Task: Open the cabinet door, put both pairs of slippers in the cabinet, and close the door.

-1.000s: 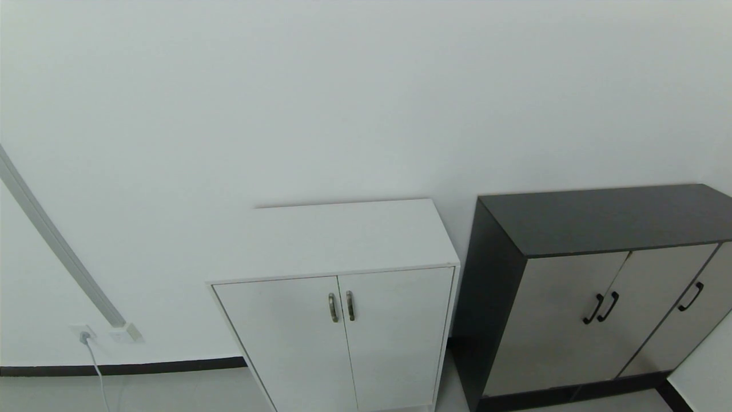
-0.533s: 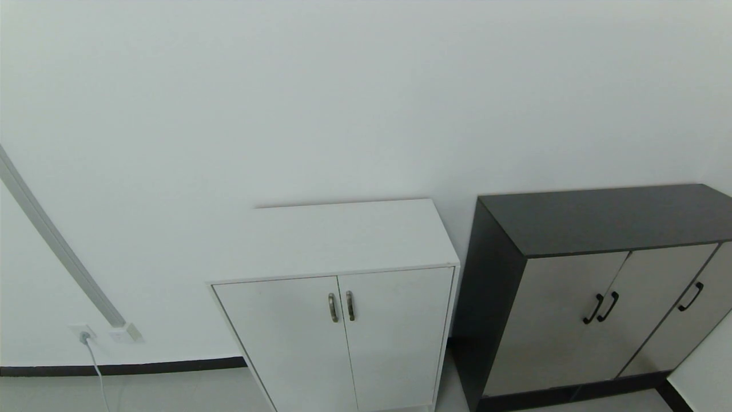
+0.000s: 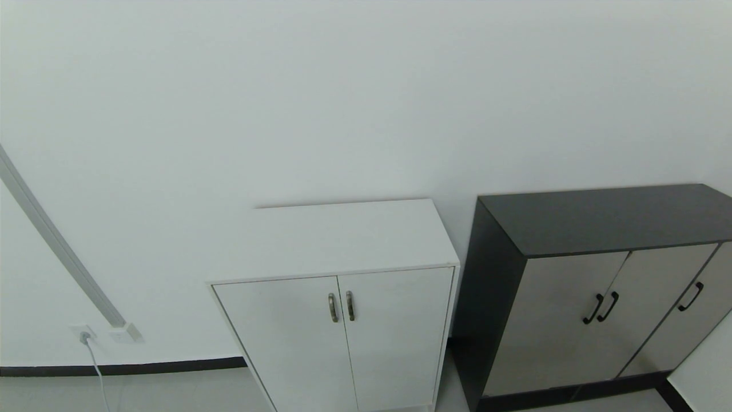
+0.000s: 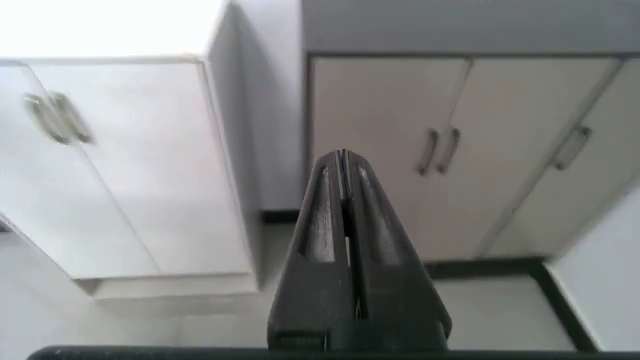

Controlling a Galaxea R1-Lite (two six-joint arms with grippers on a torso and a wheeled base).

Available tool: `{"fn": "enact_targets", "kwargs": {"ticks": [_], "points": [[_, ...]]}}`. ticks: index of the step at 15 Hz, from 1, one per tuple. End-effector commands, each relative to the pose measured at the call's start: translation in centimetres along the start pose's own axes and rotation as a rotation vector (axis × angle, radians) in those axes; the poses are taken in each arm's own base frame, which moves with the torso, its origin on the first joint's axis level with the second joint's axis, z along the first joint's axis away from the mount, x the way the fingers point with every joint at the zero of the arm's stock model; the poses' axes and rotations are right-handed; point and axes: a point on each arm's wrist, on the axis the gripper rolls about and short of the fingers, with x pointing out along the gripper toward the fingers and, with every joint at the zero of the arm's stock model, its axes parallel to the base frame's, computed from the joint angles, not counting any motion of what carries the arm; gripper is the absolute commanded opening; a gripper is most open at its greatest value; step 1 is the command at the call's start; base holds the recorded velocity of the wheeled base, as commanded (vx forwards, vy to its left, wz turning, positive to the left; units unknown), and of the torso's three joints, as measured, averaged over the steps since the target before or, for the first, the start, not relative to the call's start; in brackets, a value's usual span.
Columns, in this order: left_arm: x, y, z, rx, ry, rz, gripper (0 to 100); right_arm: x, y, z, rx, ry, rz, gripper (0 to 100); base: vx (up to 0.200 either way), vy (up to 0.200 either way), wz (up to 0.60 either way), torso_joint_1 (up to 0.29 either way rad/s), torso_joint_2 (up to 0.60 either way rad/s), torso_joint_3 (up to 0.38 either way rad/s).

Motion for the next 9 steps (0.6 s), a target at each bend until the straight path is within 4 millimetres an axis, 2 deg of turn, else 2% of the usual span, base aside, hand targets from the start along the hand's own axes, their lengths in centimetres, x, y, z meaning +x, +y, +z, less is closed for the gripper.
{"fn": "enact_targets", "kwargs": {"ticks": [1, 9], "points": [[0.01, 0.0, 0.01, -0.001, 0.001, 0.001, 0, -0.05, 0.0, -0.27, 0.002, -0.007, 0.015, 0, 0.0, 0.0, 0.0, 0.0, 0.0, 0.0], [0.01, 0.0, 0.01, 0.001, 0.001, -0.001, 0, -0.65, 0.02, -0.44, 0.062, -0.088, -0.07, 0, 0.0, 0.0, 0.0, 0.0, 0.0, 0.0]]}}
